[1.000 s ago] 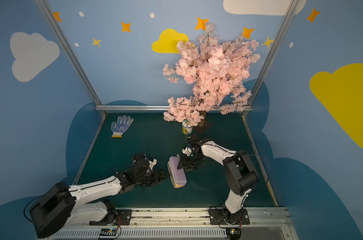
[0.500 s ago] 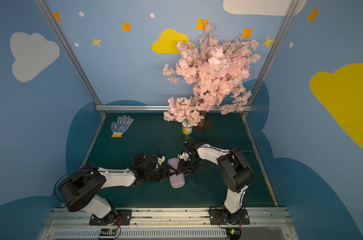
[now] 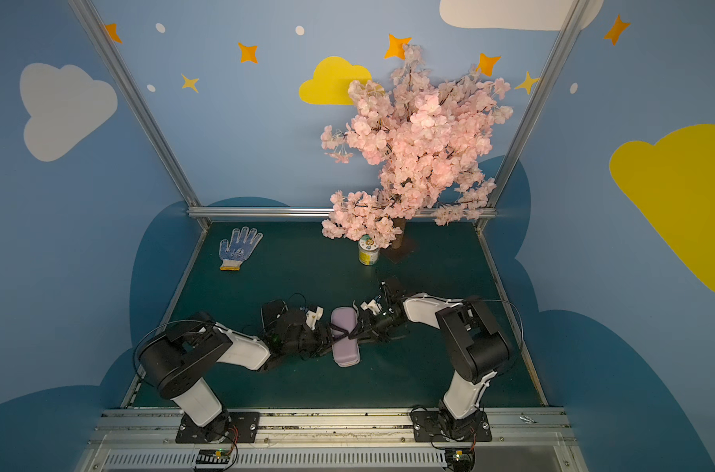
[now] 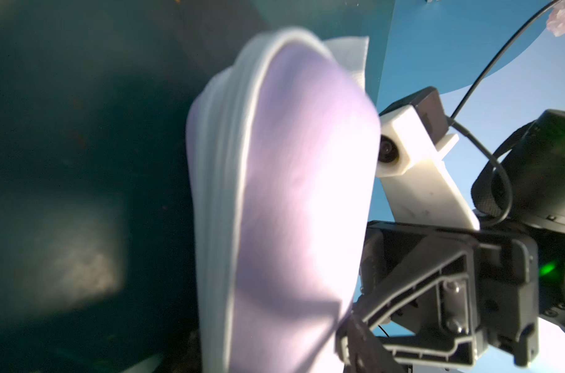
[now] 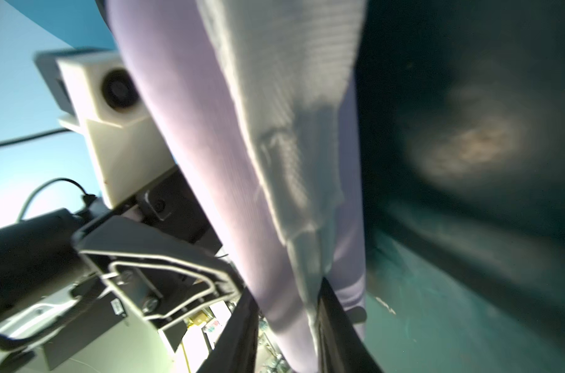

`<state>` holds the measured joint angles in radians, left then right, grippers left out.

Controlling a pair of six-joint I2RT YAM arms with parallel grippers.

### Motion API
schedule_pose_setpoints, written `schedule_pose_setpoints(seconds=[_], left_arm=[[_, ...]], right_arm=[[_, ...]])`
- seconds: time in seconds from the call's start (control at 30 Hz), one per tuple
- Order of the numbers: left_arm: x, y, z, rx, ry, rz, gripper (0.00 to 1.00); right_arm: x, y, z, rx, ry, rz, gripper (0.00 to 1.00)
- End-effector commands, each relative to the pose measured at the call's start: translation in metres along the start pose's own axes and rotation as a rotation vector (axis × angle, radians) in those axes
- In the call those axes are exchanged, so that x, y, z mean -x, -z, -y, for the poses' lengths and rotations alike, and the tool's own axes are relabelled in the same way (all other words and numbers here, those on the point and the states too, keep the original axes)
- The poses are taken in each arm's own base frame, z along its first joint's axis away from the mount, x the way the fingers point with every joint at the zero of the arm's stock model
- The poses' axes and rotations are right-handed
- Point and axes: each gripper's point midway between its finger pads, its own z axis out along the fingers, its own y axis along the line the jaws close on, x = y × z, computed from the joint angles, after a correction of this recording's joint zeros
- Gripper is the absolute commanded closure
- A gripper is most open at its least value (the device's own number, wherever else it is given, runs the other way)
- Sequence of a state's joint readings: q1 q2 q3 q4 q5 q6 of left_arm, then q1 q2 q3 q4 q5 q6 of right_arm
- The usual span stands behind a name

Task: Put umbrellas into zippered umbrella sleeves
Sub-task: Pick up the umbrella sleeve at the center of the board.

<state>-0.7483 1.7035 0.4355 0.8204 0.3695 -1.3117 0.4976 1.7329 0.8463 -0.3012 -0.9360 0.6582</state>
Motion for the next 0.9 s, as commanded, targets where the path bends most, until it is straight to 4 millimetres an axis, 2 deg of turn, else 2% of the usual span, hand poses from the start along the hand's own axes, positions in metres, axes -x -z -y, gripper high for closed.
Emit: schedule_pose_setpoints(seconds=[0.0, 0.2, 0.33, 0.37, 0.47, 0.57, 0.7, 0.87], left_arm=[[-0.016, -0.001, 0.022, -0.075, -0.009, -0.07, 0.46], [-0.015, -0.002, 0.012, -0.044, 0.004, -0.067, 0.73], [-0.013, -0.005, 0.001, -0.055, 0.048, -0.069, 0.77], [-0.013, -0.005, -0.001, -0.067, 0.06, -0.068, 0.78], [-0.014, -0.006, 0.001, -0.109, 0.08, -0.082, 0.79], [-0.014, -0.008, 0.01, -0.155, 0.095, -0.099, 0.8], [-0.014, -0.005, 0.025, -0.205, 0.096, -0.108, 0.8], [-0.021, -0.008, 0.028, -0.17, 0.049, -0.148, 0.78]], right_arm=[[0.008, 0.011, -0.029, 0.127, 0.078, 0.021, 0.71], [0.007, 0.012, -0.022, 0.132, 0.059, 0.02, 0.64], [0.006, 0.026, 0.005, -0.003, 0.03, 0.054, 0.48], [0.006, 0.032, 0.016, -0.045, 0.012, 0.063, 0.45], [0.001, 0.035, 0.034, -0.09, -0.008, 0.048, 0.4], [-0.005, 0.026, 0.036, -0.08, -0.001, 0.002, 0.38], [-0.003, 0.018, 0.039, -0.035, 0.003, -0.017, 0.34], [0.003, 0.012, 0.007, 0.15, 0.04, -0.026, 0.3]])
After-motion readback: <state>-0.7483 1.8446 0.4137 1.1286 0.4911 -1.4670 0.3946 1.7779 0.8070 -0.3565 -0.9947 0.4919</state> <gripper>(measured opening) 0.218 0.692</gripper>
